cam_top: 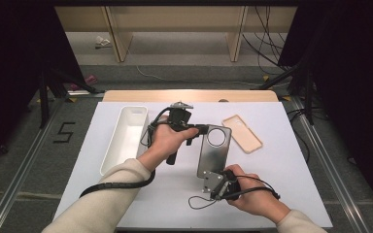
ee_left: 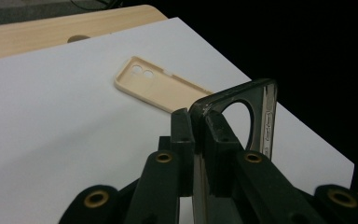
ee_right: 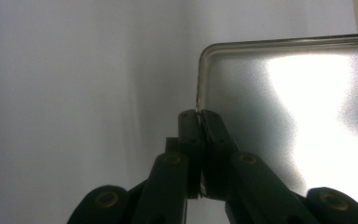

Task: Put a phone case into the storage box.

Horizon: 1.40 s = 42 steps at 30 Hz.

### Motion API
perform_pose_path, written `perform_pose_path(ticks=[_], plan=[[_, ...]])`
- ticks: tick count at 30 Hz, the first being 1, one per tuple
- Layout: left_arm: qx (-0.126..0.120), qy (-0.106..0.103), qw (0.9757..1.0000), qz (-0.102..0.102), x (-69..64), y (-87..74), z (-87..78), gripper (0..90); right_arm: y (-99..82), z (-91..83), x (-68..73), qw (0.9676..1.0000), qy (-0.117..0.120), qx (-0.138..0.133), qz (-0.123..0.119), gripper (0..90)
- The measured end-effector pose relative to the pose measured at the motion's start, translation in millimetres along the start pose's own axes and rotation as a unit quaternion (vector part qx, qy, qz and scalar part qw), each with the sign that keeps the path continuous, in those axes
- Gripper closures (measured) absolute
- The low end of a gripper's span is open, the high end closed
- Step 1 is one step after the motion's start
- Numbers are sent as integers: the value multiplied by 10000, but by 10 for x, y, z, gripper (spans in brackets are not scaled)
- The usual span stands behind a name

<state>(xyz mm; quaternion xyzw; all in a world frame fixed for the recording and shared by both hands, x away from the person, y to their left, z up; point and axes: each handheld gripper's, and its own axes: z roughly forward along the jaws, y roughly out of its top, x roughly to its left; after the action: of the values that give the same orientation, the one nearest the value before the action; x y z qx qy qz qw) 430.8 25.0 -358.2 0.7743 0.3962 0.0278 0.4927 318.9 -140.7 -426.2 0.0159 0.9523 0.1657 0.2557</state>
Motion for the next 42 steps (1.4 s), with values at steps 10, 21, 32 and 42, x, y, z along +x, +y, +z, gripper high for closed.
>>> perform_pose_path(ticks=[10,21,32,42], plan=[[-181,301,9984,440,39,-60,-82,829,-93,-41,-113,9958,-448,-510,609,455],[-504,568,9958,506,290,-223,-340,828,-271,-111,-312,9711,-554,-1256,1951,167],[-903,577,9910,803,408,-456,-608,828,-550,-186,-431,9307,-460,-1844,3125,169],[-1213,511,9853,1087,426,-549,-774,827,-761,-218,-481,8995,-339,-2081,3826,168]])
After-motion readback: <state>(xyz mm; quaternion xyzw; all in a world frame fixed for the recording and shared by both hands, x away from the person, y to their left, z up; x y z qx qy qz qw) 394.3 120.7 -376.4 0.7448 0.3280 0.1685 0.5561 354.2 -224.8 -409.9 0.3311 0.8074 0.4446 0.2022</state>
